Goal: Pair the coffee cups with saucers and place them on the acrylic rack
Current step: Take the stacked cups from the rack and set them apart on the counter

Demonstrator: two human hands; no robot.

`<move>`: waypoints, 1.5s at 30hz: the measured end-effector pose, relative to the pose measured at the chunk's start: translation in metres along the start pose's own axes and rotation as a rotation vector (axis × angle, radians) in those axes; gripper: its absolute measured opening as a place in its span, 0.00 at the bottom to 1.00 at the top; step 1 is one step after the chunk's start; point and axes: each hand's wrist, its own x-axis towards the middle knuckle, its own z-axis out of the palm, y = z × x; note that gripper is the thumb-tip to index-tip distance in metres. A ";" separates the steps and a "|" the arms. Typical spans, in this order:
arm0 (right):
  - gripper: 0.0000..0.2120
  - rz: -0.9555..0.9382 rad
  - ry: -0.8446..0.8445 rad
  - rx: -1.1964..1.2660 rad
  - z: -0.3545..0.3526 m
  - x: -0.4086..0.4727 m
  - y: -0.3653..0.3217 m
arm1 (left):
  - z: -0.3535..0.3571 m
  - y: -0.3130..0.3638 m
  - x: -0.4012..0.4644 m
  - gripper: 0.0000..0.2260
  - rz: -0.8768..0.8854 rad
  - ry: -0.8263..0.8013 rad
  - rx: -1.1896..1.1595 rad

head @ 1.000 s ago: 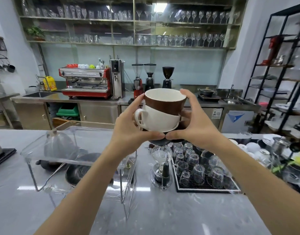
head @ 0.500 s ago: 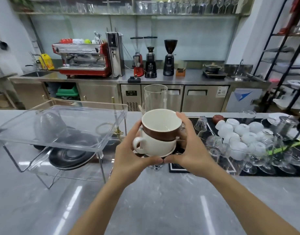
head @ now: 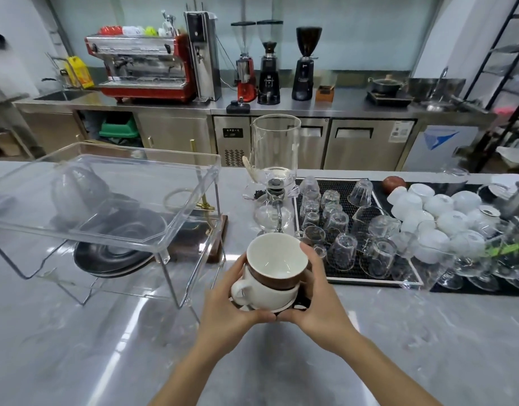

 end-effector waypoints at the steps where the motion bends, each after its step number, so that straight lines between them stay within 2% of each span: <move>1: 0.58 0.003 0.003 0.003 0.002 0.000 0.005 | 0.001 -0.003 -0.001 0.48 -0.005 -0.001 -0.002; 16: 0.55 0.128 0.018 -0.038 0.018 0.004 0.038 | 0.005 -0.029 -0.003 0.43 -0.121 -0.013 -0.014; 28: 0.54 0.108 0.021 0.070 0.020 -0.001 0.041 | 0.008 -0.036 -0.006 0.45 -0.076 -0.017 0.005; 33: 0.57 0.139 -0.022 0.113 0.018 -0.005 0.038 | 0.005 -0.035 -0.007 0.43 -0.059 -0.045 -0.004; 37: 0.59 0.175 0.078 0.163 0.017 -0.010 0.038 | 0.001 -0.039 -0.003 0.41 -0.114 -0.050 -0.040; 39: 0.55 0.183 0.137 0.155 0.018 -0.011 0.041 | -0.001 -0.039 0.000 0.40 -0.141 -0.044 -0.055; 43: 0.40 0.218 0.161 0.145 0.017 -0.006 0.044 | -0.004 -0.036 0.007 0.37 -0.131 -0.069 -0.018; 45: 0.37 0.216 0.174 0.148 0.017 -0.005 0.042 | -0.005 -0.034 0.009 0.36 -0.115 -0.081 0.010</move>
